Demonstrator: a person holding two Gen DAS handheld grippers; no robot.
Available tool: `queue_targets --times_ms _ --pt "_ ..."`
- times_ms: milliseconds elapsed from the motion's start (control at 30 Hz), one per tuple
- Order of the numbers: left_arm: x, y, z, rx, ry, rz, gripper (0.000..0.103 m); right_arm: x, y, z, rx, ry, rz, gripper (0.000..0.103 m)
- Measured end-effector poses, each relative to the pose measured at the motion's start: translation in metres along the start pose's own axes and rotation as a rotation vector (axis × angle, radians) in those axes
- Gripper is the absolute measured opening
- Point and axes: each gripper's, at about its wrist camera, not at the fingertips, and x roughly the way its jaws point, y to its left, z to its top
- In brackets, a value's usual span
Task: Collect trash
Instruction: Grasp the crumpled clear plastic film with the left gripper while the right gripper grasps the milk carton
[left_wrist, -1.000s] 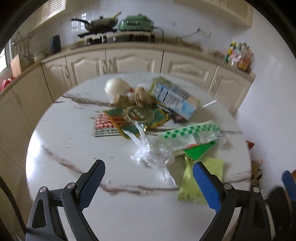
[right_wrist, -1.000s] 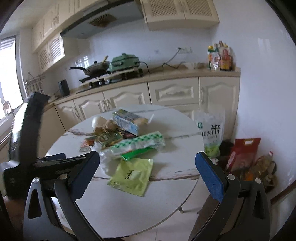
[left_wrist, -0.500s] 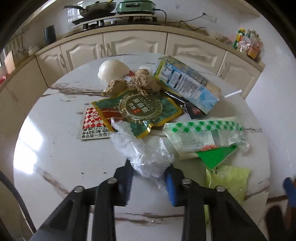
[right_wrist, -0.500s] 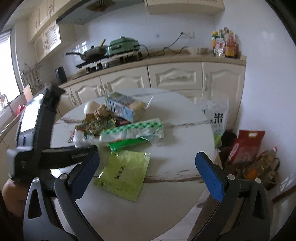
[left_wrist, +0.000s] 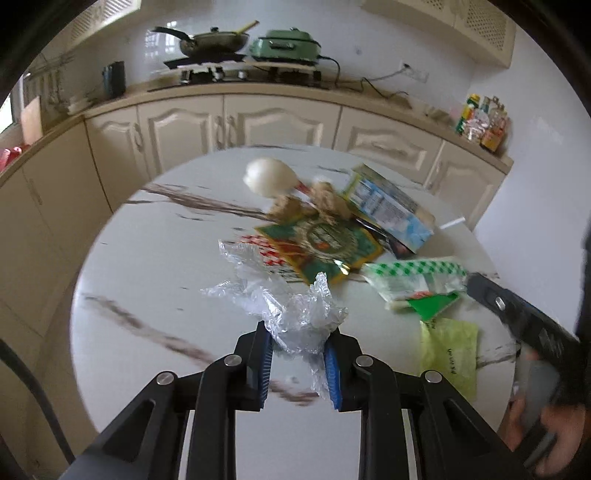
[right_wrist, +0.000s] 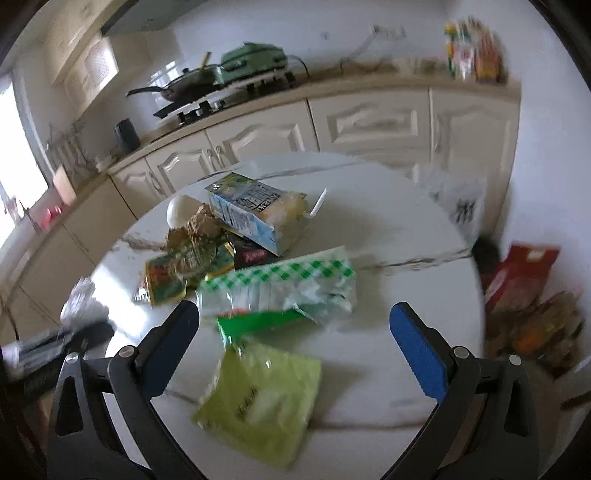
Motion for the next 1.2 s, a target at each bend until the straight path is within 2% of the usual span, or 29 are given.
queue_targets --times_ms 67,100,167,233,400,500,600,700,733,767,867,933,1200 --pt "-0.007 0.006 -0.001 0.002 -0.005 0.004 0.021 0.016 -0.002 0.010 0.027 0.031 0.024 0.103" --pt "-0.010 0.009 -0.002 0.000 -0.005 0.004 0.021 0.020 0.001 0.014 0.016 0.026 0.001 0.103" --pt "-0.015 0.013 -0.003 0.001 -0.008 0.003 0.021 0.026 0.013 0.025 -0.059 0.009 -0.016 0.103" --pt "-0.020 0.017 -0.004 0.003 -0.011 0.004 0.021 0.030 0.023 0.037 -0.120 -0.008 0.006 0.103" --pt "-0.031 0.031 -0.002 -0.006 -0.028 0.015 0.021 0.060 0.050 0.072 -0.351 0.048 0.001 0.103" --pt "-0.032 0.038 0.000 -0.013 -0.031 0.021 0.021 0.078 0.061 0.083 -0.416 0.069 0.013 0.103" --pt "-0.033 0.045 0.002 -0.023 -0.030 0.021 0.021 0.107 0.069 0.087 -0.448 0.159 0.032 0.103" --pt "-0.035 0.050 0.002 -0.026 -0.027 0.013 0.021 0.130 0.070 0.085 -0.471 0.232 0.033 0.093" --pt "-0.035 0.050 0.002 -0.026 -0.029 0.013 0.021 0.135 0.070 0.083 -0.474 0.245 0.018 0.084" --pt "-0.036 0.051 0.002 -0.027 -0.031 0.013 0.021 0.136 0.069 0.083 -0.476 0.240 0.005 0.066" --pt "-0.037 0.052 0.001 -0.029 -0.033 0.007 0.021 0.130 0.064 0.085 -0.448 0.240 0.040 0.049" --pt "-0.037 0.052 0.001 -0.026 -0.035 0.008 0.021 0.126 0.064 0.085 -0.456 0.225 0.039 0.045" --pt "-0.047 0.055 -0.002 -0.019 -0.062 0.035 0.021 0.075 0.083 0.080 -0.477 0.096 -0.008 0.045"
